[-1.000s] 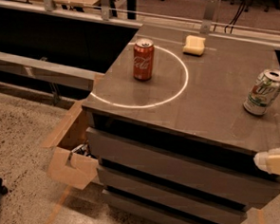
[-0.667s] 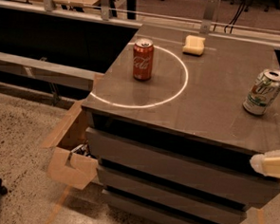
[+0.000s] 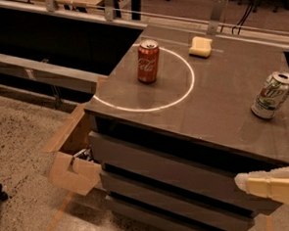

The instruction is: Move sponge near 7up can

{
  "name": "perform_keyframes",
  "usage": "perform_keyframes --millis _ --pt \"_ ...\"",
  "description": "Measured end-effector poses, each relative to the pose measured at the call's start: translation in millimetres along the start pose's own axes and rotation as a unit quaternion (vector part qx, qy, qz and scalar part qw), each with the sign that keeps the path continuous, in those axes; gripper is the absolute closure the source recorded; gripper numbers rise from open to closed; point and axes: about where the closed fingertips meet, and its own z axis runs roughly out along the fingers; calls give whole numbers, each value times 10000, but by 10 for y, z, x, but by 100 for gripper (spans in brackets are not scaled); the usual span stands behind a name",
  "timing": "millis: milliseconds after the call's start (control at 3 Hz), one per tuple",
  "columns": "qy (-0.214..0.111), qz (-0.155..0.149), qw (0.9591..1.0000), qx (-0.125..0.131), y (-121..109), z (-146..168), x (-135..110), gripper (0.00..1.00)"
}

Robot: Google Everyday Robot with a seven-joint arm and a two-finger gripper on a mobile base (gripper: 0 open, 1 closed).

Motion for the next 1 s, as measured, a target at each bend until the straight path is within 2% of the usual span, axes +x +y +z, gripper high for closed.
perform_keyframes --millis 667,1000 --pt "-596 57 9968 -524 235 614 115 0" --pt "-924 92 9938 -610 307 908 51 0"
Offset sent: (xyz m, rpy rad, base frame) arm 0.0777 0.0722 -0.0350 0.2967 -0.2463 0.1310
